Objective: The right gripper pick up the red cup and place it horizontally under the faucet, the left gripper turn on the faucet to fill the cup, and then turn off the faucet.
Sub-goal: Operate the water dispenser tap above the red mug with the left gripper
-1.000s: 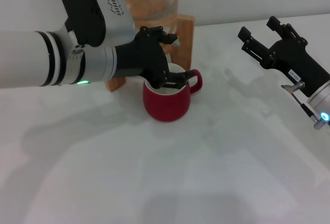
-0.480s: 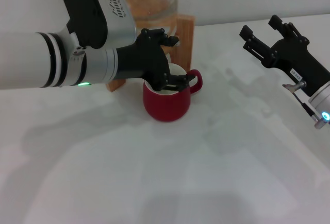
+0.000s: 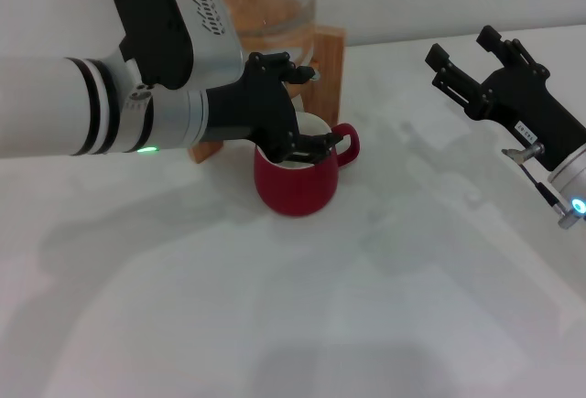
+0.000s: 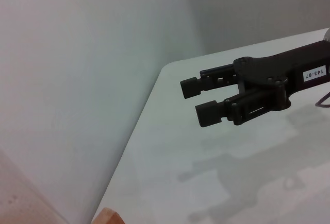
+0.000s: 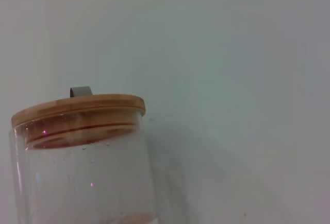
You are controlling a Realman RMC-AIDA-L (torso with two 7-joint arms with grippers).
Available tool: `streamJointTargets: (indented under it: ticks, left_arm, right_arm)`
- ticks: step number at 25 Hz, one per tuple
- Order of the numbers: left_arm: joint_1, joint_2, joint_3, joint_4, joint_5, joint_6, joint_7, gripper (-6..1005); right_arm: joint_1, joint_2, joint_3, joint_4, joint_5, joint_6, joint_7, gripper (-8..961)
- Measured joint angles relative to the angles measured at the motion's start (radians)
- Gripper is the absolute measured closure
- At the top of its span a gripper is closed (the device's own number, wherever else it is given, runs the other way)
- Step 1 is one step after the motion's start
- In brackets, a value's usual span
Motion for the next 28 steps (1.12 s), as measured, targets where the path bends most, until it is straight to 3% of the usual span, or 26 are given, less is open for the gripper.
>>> streamJointTargets:
  ticks: [28]
  left_arm:
    - [-0.043, 0.001, -0.002, -0.039, 0.002, -0.006, 0.015, 158]
  right_arm:
    - [-0.005, 0.000, 0.000, 0.005, 0.001, 0.000, 0.000, 80]
